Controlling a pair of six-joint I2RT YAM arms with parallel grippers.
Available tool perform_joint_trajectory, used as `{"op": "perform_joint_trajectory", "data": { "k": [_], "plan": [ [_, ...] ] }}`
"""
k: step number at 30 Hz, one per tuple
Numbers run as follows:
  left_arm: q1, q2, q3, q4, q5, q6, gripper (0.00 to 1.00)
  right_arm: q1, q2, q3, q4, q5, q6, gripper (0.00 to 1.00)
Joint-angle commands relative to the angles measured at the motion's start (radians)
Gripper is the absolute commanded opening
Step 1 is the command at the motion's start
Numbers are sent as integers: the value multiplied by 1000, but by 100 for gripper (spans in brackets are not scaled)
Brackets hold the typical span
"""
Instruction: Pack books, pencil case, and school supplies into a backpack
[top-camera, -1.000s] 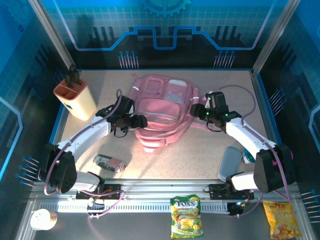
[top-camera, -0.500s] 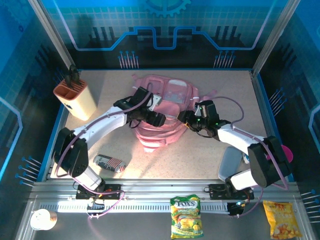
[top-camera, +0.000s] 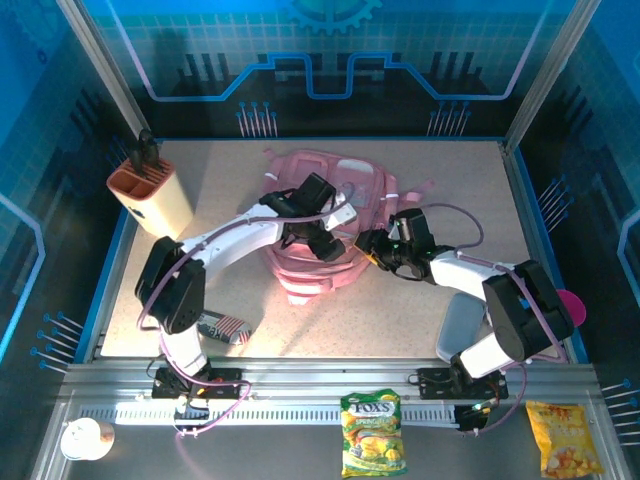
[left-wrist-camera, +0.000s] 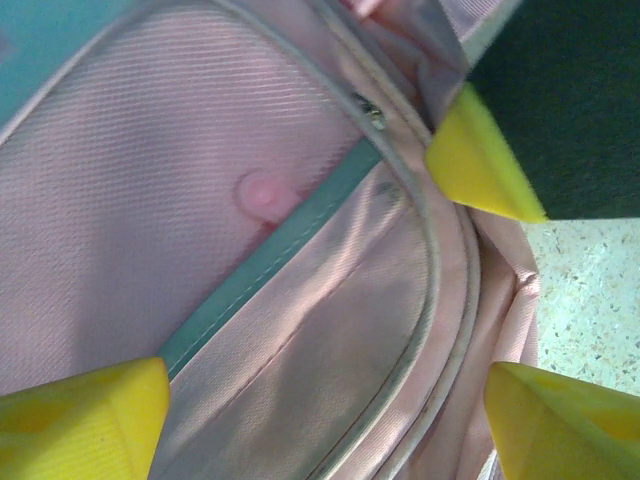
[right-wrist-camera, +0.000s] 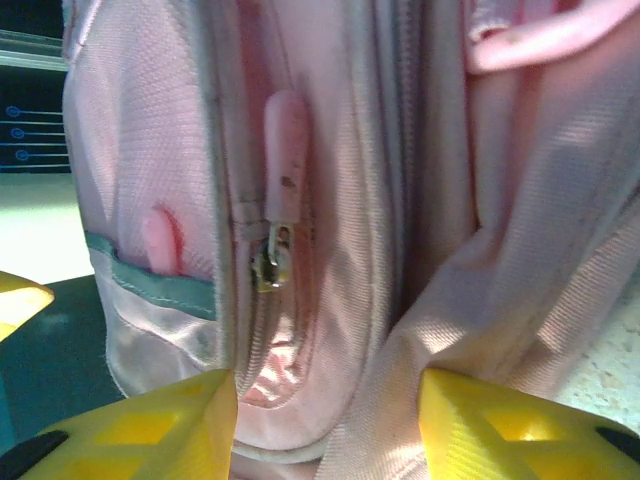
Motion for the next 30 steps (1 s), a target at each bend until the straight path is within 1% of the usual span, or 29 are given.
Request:
{"op": "perform_joint_trajectory", "data": {
  "k": [1,6,11,15,17,21,23,26,30],
  "plan": [
    [-30,53,41,-69,-63,102,80,-8,11,-32,-15,35,17,51],
    [-37,92,62,-49,-142,133,71,-30,14,-76,52,33,44,46],
    [-44,113,65,-10,-217,179,64,-34,34,-80,70,18,54,42],
    [-59,135,92,-30,-259,194,63,-37,38,-84,103,15,59,41],
    [-63,137,94,-24,-271,197,60,-41,31,-87,106,18,56,41],
    [-69,127,91,-2,-291,197,46,-56,-9,-92,92,25,29,41],
    [-71,110,78,20,-286,196,41,-67,-44,-93,82,32,5,42],
    [-72,76,51,57,-278,187,31,-92,-103,-90,15,51,-46,44],
    [-73,27,11,110,-270,172,21,-135,-191,-61,-85,93,-139,46]
  ]
}}
